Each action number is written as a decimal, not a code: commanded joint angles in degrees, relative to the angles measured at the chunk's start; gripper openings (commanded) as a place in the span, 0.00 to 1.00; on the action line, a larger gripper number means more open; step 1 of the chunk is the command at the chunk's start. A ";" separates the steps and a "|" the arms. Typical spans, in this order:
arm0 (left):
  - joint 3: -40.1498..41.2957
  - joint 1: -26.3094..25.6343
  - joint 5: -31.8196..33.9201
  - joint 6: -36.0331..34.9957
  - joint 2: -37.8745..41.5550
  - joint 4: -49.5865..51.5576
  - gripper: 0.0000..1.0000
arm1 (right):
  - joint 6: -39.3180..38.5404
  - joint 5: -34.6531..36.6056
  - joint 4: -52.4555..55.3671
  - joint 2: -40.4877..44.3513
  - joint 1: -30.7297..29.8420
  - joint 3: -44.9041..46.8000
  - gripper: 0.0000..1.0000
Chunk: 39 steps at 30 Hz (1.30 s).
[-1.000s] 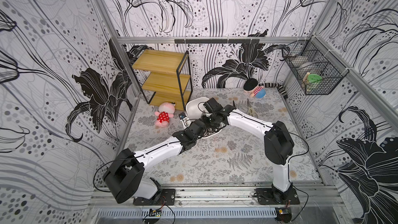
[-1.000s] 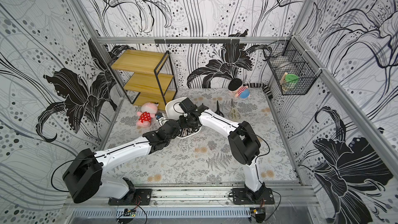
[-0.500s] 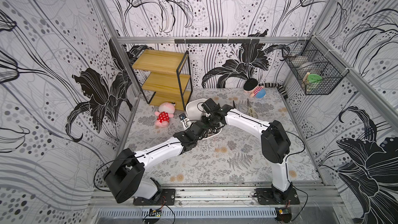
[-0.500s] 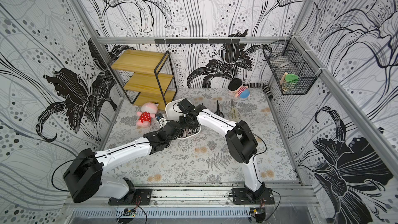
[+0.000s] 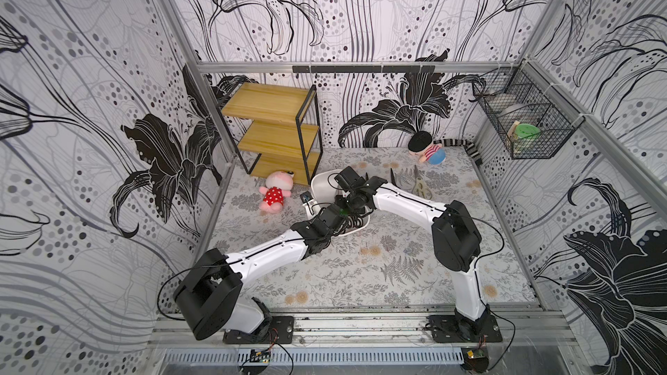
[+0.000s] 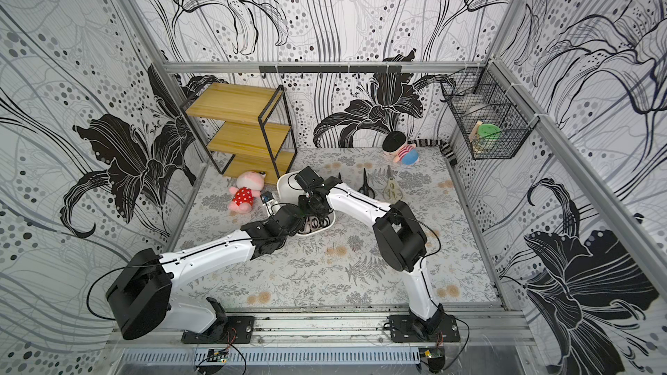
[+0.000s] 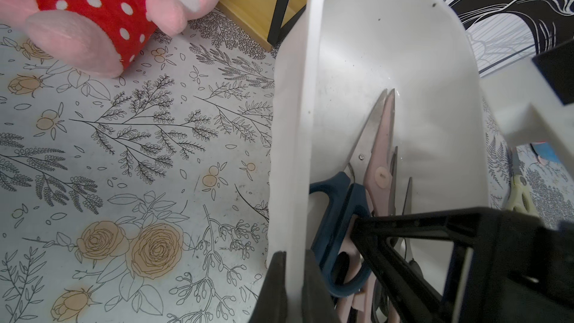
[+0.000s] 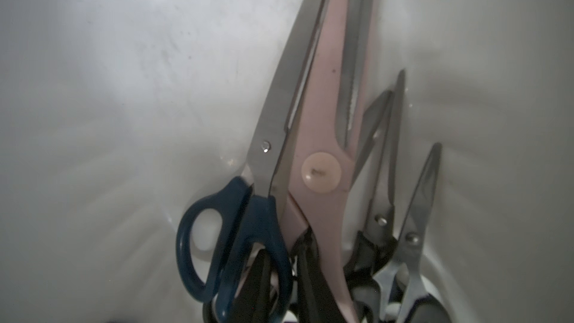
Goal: Take the scissors out of the storage box
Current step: Pick up the scissors from the storage box.
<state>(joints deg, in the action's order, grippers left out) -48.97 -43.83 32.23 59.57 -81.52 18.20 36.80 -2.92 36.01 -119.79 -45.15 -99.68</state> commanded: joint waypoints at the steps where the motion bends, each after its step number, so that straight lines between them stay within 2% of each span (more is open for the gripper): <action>1: -1.83 -0.98 3.37 2.11 3.62 -10.41 0.00 | -0.85 4.85 4.45 -3.61 -0.36 0.26 0.20; 4: -2.00 -0.93 3.51 1.83 3.75 -10.68 0.00 | -0.43 4.77 3.62 -3.52 -0.47 0.98 0.14; 7: -2.00 -0.99 3.37 1.64 3.73 -10.81 0.00 | -0.18 4.40 2.99 -3.44 -0.45 1.15 0.00; 12: -1.92 -0.99 3.28 1.68 3.36 -10.26 0.00 | -0.82 3.20 1.70 -2.63 -0.47 1.34 0.00; 23: 0.50 0.43 1.37 1.88 2.13 -8.94 0.00 | -9.20 1.43 -0.35 5.32 -0.47 6.45 0.00; 39: 1.12 2.36 -1.49 0.20 0.33 -7.87 0.00 | -10.54 3.53 -1.26 11.26 -0.43 10.57 0.00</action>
<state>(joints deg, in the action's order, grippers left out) -47.62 -42.39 29.30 59.29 -81.47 16.01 27.42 -0.89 33.21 -111.37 -45.67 -89.86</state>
